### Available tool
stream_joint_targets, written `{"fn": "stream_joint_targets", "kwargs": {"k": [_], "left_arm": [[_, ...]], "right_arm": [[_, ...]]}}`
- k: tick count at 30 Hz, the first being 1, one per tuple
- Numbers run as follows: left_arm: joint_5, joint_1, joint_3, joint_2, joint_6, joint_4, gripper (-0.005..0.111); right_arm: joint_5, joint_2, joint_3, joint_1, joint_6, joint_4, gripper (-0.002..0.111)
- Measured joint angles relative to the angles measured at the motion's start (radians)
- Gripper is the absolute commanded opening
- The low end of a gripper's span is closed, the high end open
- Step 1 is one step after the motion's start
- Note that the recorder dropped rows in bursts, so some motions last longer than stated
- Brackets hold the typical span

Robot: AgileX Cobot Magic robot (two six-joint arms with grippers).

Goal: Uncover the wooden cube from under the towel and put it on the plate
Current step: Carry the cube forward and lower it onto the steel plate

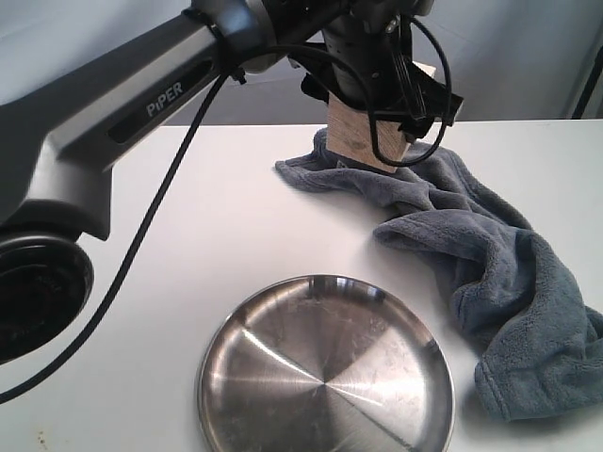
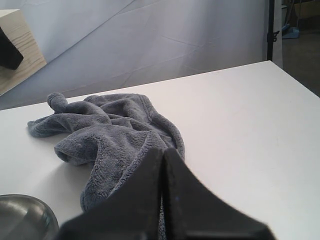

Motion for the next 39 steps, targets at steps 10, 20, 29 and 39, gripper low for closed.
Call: {"fn": "stream_joint_targets", "kwargs": {"k": [10, 20, 29, 39], "left_arm": [[0.002, 0.000, 0.000, 0.005, -0.019, -0.023, 0.000], [0.008, -0.080, 0.000, 0.015, -0.004, 0.086, 0.000], [0.006, -0.086, 0.021, -0.073, 0.080, -0.203, 0.000], [-0.385, -0.083, 0.919, -0.533, 0.113, -0.251, 0.000]], "right_arm": [[0.000, 0.000, 0.000, 0.000, 0.000, 0.000, 0.003], [0.000, 0.000, 0.000, 0.000, 0.000, 0.000, 0.003], [0.000, 0.000, 0.000, 0.000, 0.000, 0.000, 0.003], [0.000, 0.000, 0.000, 0.000, 0.000, 0.000, 0.003]]}}
